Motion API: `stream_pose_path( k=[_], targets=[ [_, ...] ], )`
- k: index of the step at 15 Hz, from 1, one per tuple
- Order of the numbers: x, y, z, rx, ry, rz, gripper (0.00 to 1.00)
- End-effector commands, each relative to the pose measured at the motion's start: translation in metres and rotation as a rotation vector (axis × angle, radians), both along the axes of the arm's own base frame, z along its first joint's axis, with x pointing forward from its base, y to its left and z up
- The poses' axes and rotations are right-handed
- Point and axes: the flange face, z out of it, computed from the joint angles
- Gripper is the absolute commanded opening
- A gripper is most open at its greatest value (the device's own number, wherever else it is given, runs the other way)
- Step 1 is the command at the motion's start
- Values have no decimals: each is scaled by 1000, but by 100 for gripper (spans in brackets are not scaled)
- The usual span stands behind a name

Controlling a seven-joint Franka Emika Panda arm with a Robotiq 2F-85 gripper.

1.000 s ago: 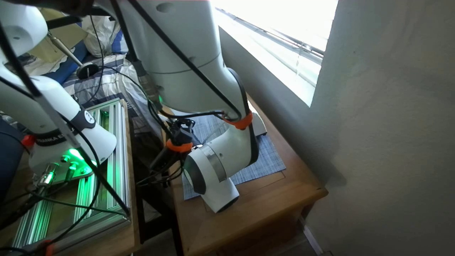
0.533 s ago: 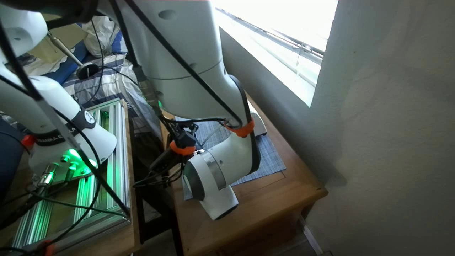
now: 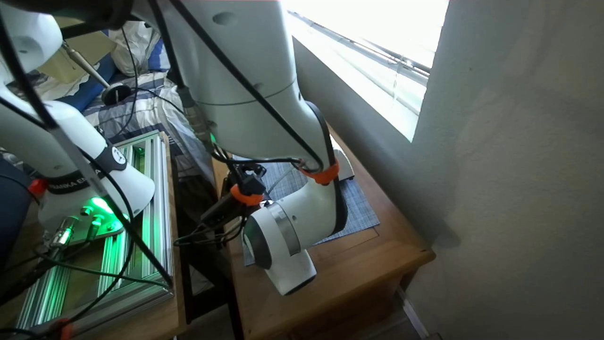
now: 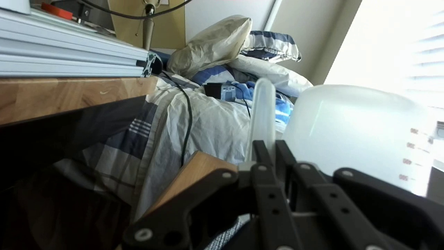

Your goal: Turn the plastic jar over

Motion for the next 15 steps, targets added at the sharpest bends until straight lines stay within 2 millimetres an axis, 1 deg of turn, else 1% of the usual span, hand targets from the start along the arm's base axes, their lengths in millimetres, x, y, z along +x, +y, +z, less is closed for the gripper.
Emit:
stream_pose_path(
  k=[1,7,8,9,11,15],
  targets=[
    [2,-2,-11,24,80,-26,2],
    [4,-2,-14,22,158,-45,2],
    [5,-2,-14,21,168,-46,5],
    [5,-2,-14,21,177,-48,31],
    [6,-2,-14,19,194,-55,36],
    [6,-3,-14,14,215,-64,63]
  ],
)
